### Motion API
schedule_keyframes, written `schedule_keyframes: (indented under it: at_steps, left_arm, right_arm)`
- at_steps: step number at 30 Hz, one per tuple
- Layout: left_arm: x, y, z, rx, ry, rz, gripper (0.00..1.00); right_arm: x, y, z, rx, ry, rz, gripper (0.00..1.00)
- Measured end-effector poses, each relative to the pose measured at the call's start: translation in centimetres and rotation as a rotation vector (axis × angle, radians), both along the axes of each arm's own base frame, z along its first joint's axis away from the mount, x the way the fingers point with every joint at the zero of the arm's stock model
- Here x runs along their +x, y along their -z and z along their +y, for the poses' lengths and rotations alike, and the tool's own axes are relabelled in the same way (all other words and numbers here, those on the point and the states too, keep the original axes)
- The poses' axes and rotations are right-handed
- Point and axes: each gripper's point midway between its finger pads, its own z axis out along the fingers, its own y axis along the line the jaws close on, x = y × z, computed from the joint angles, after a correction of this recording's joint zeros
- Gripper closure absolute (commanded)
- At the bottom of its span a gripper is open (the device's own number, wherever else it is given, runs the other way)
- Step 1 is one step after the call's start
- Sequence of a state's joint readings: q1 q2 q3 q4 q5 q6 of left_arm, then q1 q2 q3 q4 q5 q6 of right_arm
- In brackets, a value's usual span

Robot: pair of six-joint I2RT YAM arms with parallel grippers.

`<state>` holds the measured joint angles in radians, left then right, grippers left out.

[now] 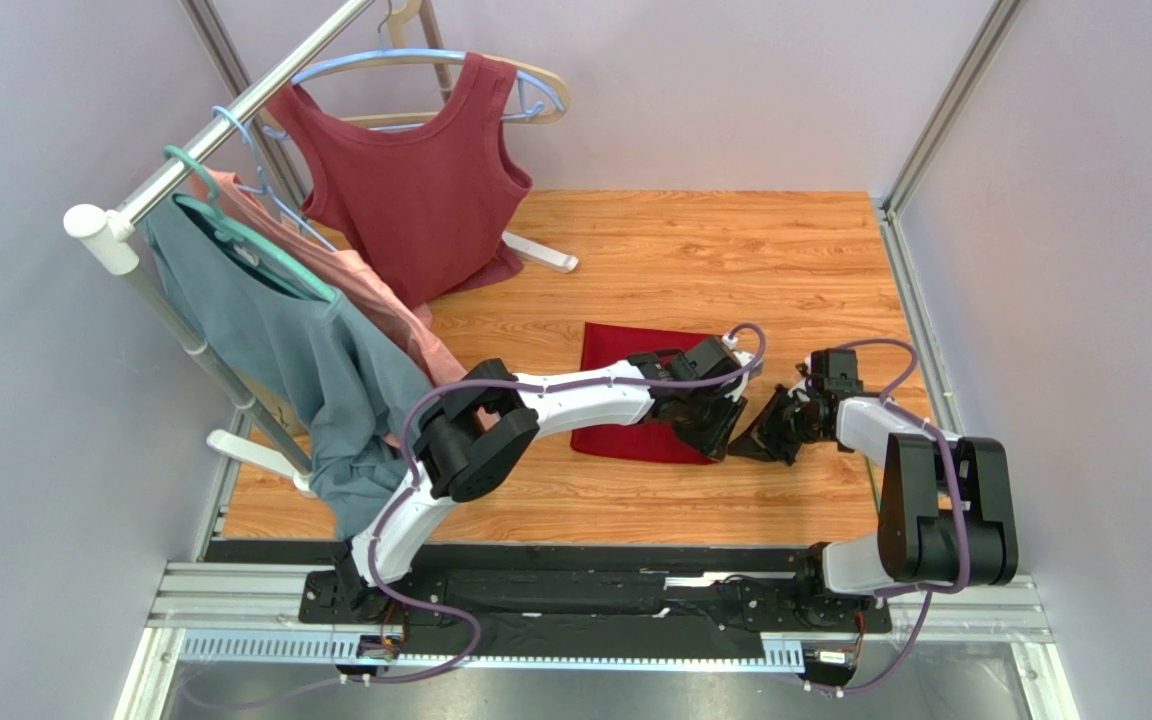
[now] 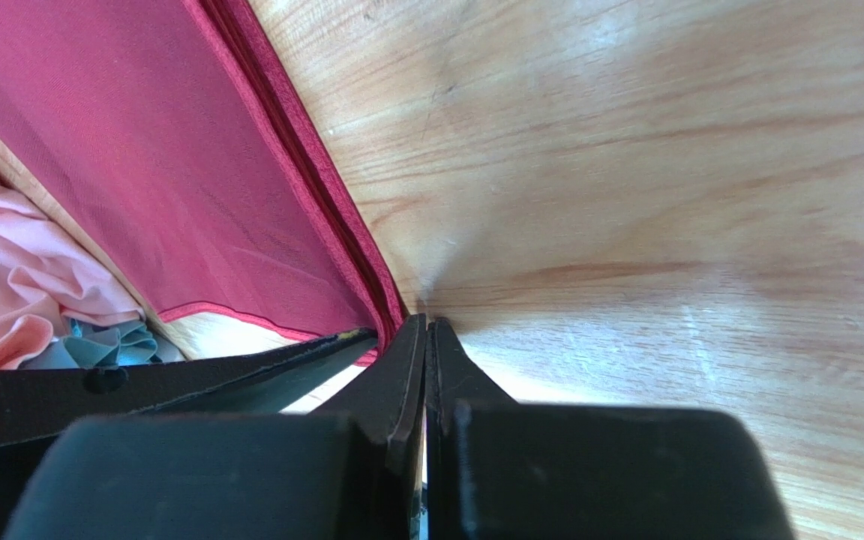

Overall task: Fold the napkin into a case and place the utensils inside
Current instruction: Pick up the top corner of the square folded napkin, then fold the top corner of the square-folded napkin at the center of the board.

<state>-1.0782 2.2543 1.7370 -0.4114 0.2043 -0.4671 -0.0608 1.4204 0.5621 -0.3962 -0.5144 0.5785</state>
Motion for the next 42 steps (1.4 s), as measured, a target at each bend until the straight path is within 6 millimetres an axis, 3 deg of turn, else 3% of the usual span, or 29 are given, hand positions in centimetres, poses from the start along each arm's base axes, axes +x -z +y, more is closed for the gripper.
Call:
schedule_keyframes:
  at_steps: [11,16,19,23,29,35,42]
  left_arm:
    - [0.0,0.1,0.3,0.013,-0.010,0.003,1.00]
    - [0.1,-0.4,0.6,0.015,-0.013,-0.005,1.00]
    - [0.5,-1.6,0.9,-0.005,-0.018,-0.003,0.95]
    - [1.1,-3.0,0.7,-0.054,-0.017,0.002,1.00]
    - [1.9,-3.0,1.2,-0.058,-0.025,0.010,1.00]
    - [4.5,-2.5,5.0,0.030,-0.053,0.001,1.00]
    - [12.2,-2.6,13.0,0.162,-0.184,-0.044,1.00]
  right_arm:
    - [0.0,0.0,0.2,0.016,-0.005,0.002,1.00]
    - [0.0,0.0,0.2,0.015,-0.006,0.001,1.00]
    - [0.0,0.0,0.2,0.015,-0.008,0.000,1.00]
    - [0.0,0.0,0.2,0.015,-0.008,0.000,1.00]
    - [-0.1,0.0,0.1,0.007,-0.014,-0.005,1.00]
    - [-0.1,-1.0,0.1,-0.045,-0.057,-0.032,1.00]
    - [3.2,-3.9,5.2,-0.044,-0.236,-0.146,1.00]
